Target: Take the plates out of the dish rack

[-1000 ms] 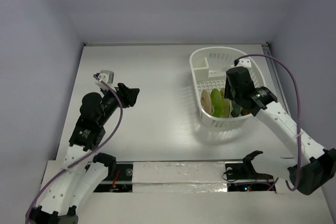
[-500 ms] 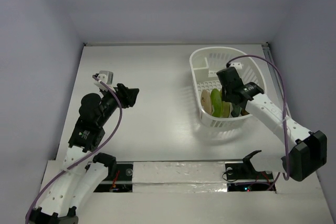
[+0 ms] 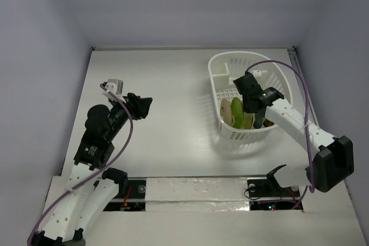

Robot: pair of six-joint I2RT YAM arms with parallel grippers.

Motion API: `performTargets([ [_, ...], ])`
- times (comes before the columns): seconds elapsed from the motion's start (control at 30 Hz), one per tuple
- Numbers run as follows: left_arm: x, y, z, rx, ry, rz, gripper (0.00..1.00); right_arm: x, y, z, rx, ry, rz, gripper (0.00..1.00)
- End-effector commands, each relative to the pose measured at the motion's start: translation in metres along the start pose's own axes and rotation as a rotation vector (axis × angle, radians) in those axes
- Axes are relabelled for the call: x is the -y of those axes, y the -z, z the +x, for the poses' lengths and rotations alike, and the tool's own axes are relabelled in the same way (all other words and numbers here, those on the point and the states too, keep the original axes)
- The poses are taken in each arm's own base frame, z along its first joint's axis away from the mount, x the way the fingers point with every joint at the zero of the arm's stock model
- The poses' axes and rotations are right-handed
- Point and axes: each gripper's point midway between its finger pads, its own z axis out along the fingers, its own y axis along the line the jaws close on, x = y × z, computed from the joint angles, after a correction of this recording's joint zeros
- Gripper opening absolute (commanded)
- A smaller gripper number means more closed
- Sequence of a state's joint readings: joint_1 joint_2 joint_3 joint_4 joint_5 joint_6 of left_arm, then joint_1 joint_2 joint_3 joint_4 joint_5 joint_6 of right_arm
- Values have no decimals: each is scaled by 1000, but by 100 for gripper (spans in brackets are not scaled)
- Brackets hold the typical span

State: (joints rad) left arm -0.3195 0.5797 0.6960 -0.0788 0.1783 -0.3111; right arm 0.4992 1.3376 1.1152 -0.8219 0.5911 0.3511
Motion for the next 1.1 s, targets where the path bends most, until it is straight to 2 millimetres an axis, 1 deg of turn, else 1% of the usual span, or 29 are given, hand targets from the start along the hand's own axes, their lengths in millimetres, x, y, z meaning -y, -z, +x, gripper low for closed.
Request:
performTargets([
  [0.0, 6, 4, -16, 54, -23, 14, 50, 4, 12, -16, 30, -7, 28, 14],
  [0.17, 9, 7, -19, 66, -25, 21, 50, 1, 23, -21, 38, 35, 48, 9],
  [0.2, 9, 7, -19, 66, -25, 21, 50, 2, 25, -26, 46, 29, 56, 7],
  [0.23, 9, 8, -20, 70, -25, 23, 50, 2, 25, -24, 35, 53, 75, 3],
  [0.3, 11, 8, -18, 67, -26, 30, 50, 1, 28, -29, 40, 64, 87, 0],
  [0.4, 12, 10, -20, 76, -27, 33, 50, 3, 29, -27, 31, 95, 132, 0],
  [0.43, 12, 11, -21, 77, -27, 34, 50, 6, 31, -31, 38, 93, 151, 0],
  [0.5, 15, 12, -20, 77, -28, 42, 50, 6, 34, -34, 47, 102, 162, 0],
  [0.53, 14, 12, -21, 78, -27, 39, 50, 11, 36, -35, 50, 109, 186, 0],
  [0.57, 14, 12, -21, 80, -28, 40, 50, 11, 41, -41, 65, 111, 189, 0],
  [0.63, 14, 13, -21, 82, -28, 39, 50, 20, 47, -46, 80, 111, 226, 0],
  [0.67, 14, 12, -21, 81, -28, 37, 50, 22, 53, -55, 102, 90, 225, 0],
  [0.77, 14, 13, -22, 84, -28, 35, 50, 33, 70, -70, 148, 59, 231, 0],
  [0.8, 14, 12, -21, 82, -26, 36, 50, 39, 81, -80, 179, 29, 225, 0],
  [0.87, 13, 12, -21, 81, -26, 34, 50, 47, 92, -89, 208, 4, 229, 0],
  [0.9, 13, 12, -21, 81, -27, 34, 50, 50, 103, -97, 237, -15, 221, 0],
  [0.93, 13, 11, -21, 80, -25, 32, 50, 61, 111, -99, 248, -22, 252, 0],
  [1.0, 13, 11, -20, 78, -25, 31, 50, 72, 124, -106, 272, -49, 267, 0],
  [1.03, 12, 10, -20, 77, -25, 26, 50, 76, 137, -114, 301, -70, 259, 0],
  [1.07, 12, 11, -20, 79, -25, 26, 50, 80, 142, -118, 315, -85, 254, 0],
])
